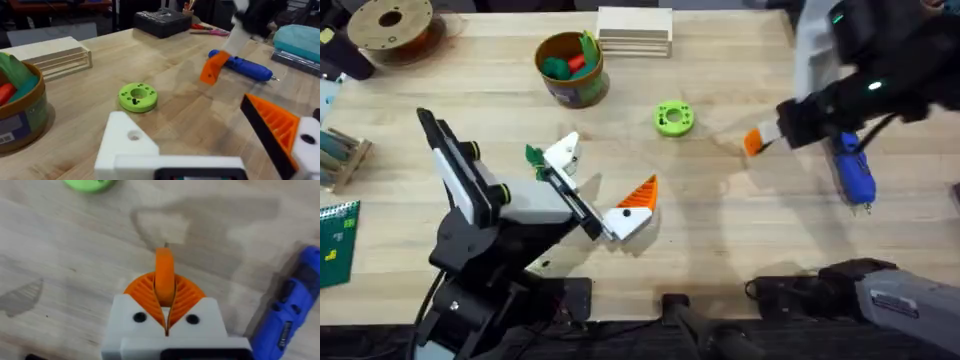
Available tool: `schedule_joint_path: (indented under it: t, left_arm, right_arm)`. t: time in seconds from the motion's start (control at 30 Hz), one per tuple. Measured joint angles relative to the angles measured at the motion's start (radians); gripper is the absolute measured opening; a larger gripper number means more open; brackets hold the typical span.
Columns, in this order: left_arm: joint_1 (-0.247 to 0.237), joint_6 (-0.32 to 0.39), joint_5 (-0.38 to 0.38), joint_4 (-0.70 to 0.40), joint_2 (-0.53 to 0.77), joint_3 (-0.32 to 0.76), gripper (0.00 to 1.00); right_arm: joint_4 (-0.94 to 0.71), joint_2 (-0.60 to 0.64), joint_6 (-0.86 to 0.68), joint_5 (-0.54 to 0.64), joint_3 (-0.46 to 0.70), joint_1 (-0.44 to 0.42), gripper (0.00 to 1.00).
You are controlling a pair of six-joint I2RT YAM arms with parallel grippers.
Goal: Pick up the gripper from the table and insert it into the empty holder that is missing its gripper. Then pick up a screw, insert it into the mounting hole, and use the screwdriver to tighten it. Finally, clean up the table by picking up the vegetable and placing it into the bucket.
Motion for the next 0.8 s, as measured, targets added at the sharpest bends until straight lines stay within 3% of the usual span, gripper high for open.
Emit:
schedule_joint_path:
  t: [0.07,0.1,0.27,0.43,0.63,0.8]
  left_arm:
    - [0.000,0.000,0.000,0.000,0.000,0.000,0.987]
    - [0.000,0.000,0.000,0.000,0.000,0.000,0.987]
    - [0.000,0.000,0.000,0.000,0.000,0.000,0.987]
    - [0.000,0.000,0.000,0.000,0.000,0.000,0.987]
    - [0.000,0.000,0.000,0.000,0.000,0.000,0.987]
    - [0.000,0.000,0.001,0.000,0.000,0.000,0.987]
  right_arm:
    - [-0.009,-0.049,-0.001,0.000,0.032,0.000,0.020]
    - [-0.012,-0.131,-0.016,0.000,0.059,-0.002,0.020]
    - [-0.024,-0.287,-0.022,-0.017,0.063,-0.061,0.019]
    - [0.174,-0.375,0.004,-0.220,-0.019,-0.186,0.019]
    - [0.647,-0.232,0.271,-0.601,-0.274,-0.212,0.019]
    - [0.877,-0.051,0.572,-0.817,-0.317,-0.156,0.019]
